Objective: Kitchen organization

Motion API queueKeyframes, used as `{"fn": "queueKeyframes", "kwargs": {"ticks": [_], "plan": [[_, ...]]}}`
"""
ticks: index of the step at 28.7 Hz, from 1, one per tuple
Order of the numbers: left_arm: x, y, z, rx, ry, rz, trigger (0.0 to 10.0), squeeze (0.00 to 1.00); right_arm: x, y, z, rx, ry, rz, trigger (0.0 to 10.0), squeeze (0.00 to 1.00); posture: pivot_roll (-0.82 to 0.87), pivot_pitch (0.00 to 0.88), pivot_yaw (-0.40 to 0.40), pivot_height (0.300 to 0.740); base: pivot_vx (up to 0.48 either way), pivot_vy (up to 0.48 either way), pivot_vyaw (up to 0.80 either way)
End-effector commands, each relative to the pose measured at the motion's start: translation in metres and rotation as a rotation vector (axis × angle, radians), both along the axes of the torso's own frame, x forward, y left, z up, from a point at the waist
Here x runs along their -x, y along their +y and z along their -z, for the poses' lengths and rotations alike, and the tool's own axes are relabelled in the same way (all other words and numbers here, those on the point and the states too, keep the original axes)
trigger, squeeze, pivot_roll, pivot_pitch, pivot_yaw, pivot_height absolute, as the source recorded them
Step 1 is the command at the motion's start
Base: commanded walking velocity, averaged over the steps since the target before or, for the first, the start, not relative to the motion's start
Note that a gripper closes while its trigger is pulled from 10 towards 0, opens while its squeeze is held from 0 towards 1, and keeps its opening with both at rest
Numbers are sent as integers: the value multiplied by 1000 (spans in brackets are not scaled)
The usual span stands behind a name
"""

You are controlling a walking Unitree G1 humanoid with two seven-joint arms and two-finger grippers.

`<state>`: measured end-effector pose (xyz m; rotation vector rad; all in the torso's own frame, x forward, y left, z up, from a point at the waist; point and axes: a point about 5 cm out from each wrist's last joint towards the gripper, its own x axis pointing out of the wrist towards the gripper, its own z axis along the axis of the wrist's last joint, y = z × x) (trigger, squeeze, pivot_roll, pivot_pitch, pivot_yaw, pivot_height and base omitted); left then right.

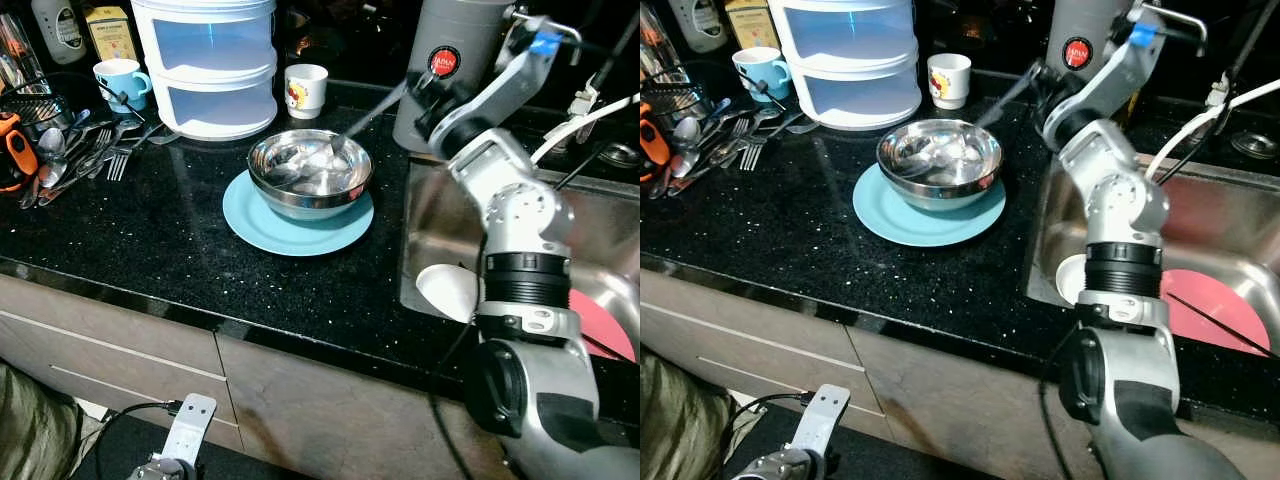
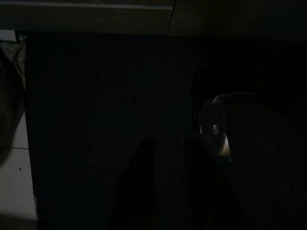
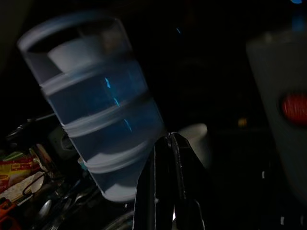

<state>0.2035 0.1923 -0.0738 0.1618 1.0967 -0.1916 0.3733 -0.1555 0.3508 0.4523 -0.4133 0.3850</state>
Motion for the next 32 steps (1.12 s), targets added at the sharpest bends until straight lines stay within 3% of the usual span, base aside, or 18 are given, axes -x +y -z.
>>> {"fn": "queueKeyframes", "kwargs": {"ticks": [1, 5, 10, 11, 12, 13, 15, 19, 22, 28, 32], "plan": [[4, 0, 2, -7, 20, 13, 10000, 0, 5, 1, -9, 24, -55, 3, 0, 0, 67, 91, -24, 740, 0, 0, 0], [3, 0, 2, -7, 20, 15, 10000, 0, 10, 0, -16, 48, -116, -3, 0, 0, 66, 90, -23, 740, 0, 0, 0], [3, 0, 2, -7, 20, 17, 10000, 0, 14, -3, -20, -43, -149, -49, 0, 0, 66, 90, -23, 740, 0, 0, 0], [3, 0, 2, -6, 20, 17, 10000, 0, 17, -6, -21, -199, -157, -131, 0, 0, 67, 89, -23, 740, 0, 0, 0], [3, 0, 2, -6, 20, 17, 10000, 0, 17, -6, -21, -199, -157, -131, 0, 0, 67, 89, -23, 740, 0, 0, 0], [3, 0, 2, -6, 20, 16, 10000, 0, 23, -5, -20, -339, -172, -239, 0, 0, 67, 89, -23, 740, 0, 0, 0], [3, 0, 2, -5, 20, 15, 10000, 0, 28, -2, -20, -393, -185, -309, 0, 0, 67, 89, -23, 740, 0, 0, 0], [3, 0, 2, -6, 20, 13, 10000, 0, 43, 17, -9, -390, -209, -441, 0, 0, 66, 83, -22, 740, 0, 0, 0], [3, 0, 1, -7, 20, 16, 10000, 0, 41, 26, 6, -336, -138, -419, 0, 0, 63, 80, -20, 740, 0, 0, -267], [2, 0, 1, -6, 20, 22, 10000, 0, 37, 22, 17, -261, -71, -337, 0, 0, 57, 76, -18, 740, 0, 0, -800], [3, -1, 1, 20, 43, 41, 10000, 0, 37, 6, 15, -215, -70, -268, 0, 0, 48, 76, -17, 740, 0, 0, -800]]}}
